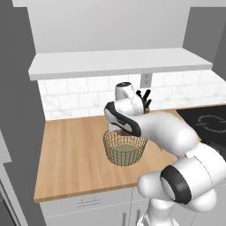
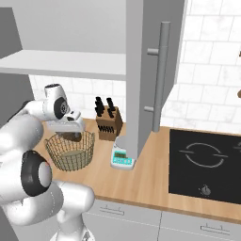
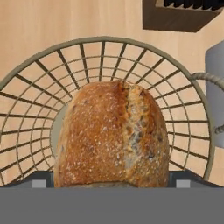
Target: Open the cabinet, pick up the bread from the cabinet and place it in the basket. Then move the basket to the dining counter.
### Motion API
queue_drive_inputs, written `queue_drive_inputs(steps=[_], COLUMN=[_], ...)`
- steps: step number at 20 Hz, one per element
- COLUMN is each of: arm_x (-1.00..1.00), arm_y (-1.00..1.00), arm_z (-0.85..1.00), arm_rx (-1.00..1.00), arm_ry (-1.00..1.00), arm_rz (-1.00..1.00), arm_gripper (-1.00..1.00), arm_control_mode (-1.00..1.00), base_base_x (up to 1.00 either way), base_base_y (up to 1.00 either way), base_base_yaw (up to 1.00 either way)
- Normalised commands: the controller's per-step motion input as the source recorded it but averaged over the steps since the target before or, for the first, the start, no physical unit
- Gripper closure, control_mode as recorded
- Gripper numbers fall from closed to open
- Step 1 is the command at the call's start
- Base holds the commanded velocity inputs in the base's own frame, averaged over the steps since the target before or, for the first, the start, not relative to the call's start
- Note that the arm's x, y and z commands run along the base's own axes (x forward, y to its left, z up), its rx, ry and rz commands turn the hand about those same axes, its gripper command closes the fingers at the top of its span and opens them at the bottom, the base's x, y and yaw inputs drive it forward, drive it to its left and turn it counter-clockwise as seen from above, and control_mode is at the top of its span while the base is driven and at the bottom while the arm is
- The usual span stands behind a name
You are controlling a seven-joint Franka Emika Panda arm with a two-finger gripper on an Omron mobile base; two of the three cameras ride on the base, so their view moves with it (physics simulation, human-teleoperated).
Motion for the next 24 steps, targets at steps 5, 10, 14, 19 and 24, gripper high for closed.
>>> queue_drive_inputs(steps=[5,10,14,19,24], arm_x=[0.03,0.00,0.00,0.00,0.00], arm_y=[0.00,0.01,0.01,0.00,0.02], arm_z=[-0.55,-0.45,-0.43,-0.19,0.00], arm_rx=[0.07,0.00,0.00,0.00,0.00], arm_ry=[0.04,0.00,0.00,-0.06,-0.02], arm_rz=[0.03,0.04,0.03,0.00,0.00], arm_gripper=[1.00,1.00,1.00,1.00,-1.00], arm_control_mode=[-1.00,-1.00,-1.00,-1.00,-1.00], base_base_x=[0.00,0.00,0.00,0.00,0.00], base_base_y=[0.00,0.00,0.00,0.00,0.00], base_base_yaw=[0.00,0.00,0.00,0.00,0.00])
